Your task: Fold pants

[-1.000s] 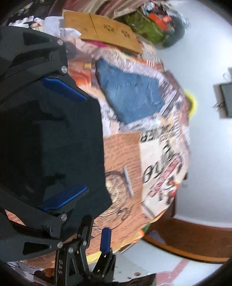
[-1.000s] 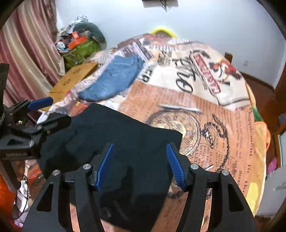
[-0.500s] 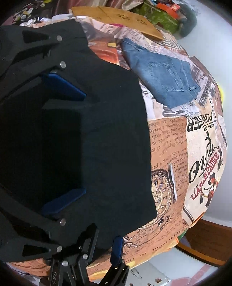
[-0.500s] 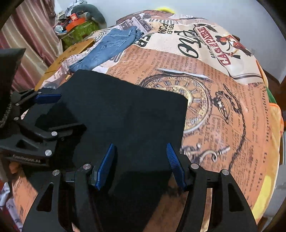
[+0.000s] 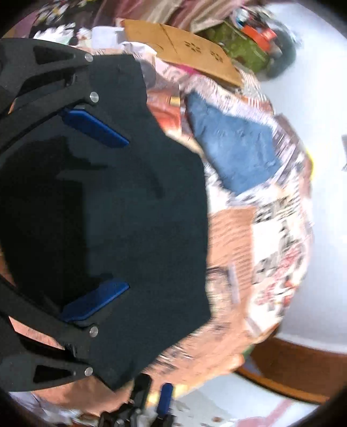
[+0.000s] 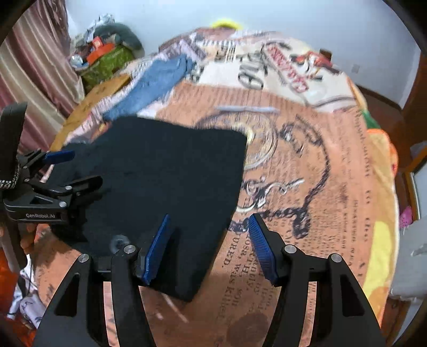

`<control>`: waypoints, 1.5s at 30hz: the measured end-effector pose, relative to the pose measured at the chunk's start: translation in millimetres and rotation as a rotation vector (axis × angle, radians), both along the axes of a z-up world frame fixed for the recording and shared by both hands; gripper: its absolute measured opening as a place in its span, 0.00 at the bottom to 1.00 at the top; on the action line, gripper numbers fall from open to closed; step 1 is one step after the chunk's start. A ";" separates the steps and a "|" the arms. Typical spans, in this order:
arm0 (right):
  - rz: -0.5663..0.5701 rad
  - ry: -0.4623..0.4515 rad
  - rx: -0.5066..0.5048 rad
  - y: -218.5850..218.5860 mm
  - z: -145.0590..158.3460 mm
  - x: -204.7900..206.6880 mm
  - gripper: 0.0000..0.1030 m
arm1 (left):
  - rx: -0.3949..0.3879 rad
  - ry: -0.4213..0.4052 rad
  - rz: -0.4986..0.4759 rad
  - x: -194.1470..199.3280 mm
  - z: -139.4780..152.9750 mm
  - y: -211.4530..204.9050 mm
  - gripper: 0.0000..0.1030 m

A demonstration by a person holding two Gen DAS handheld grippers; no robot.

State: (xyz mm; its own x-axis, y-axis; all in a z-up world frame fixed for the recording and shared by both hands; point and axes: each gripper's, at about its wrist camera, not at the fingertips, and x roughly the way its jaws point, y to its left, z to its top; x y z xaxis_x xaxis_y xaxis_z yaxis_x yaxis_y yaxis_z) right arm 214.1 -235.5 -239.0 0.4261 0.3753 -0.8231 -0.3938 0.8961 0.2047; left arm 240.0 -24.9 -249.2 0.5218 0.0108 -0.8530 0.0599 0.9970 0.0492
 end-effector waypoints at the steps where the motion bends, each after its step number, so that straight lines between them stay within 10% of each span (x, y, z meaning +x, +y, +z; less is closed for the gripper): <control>1: -0.003 -0.014 0.003 0.5 6.1 -1.9 0.55 | -0.019 -0.026 0.022 -4.5 9.8 7.2 0.98; 11: 0.013 -0.168 0.109 27.4 68.0 -23.8 0.55 | 0.019 -0.285 0.186 -60.0 80.9 79.6 0.98; 21: 0.073 -0.187 0.098 77.0 62.6 -31.5 0.66 | -0.009 -0.189 0.296 -107.5 50.2 157.2 0.98; 32: 0.148 -0.106 0.008 119.6 23.4 -32.0 0.66 | -0.364 0.079 0.486 -144.9 -43.4 219.6 0.98; 45: 0.170 0.015 -0.040 122.7 -19.2 -23.8 0.66 | -0.708 0.146 0.507 -127.4 -85.1 228.7 0.97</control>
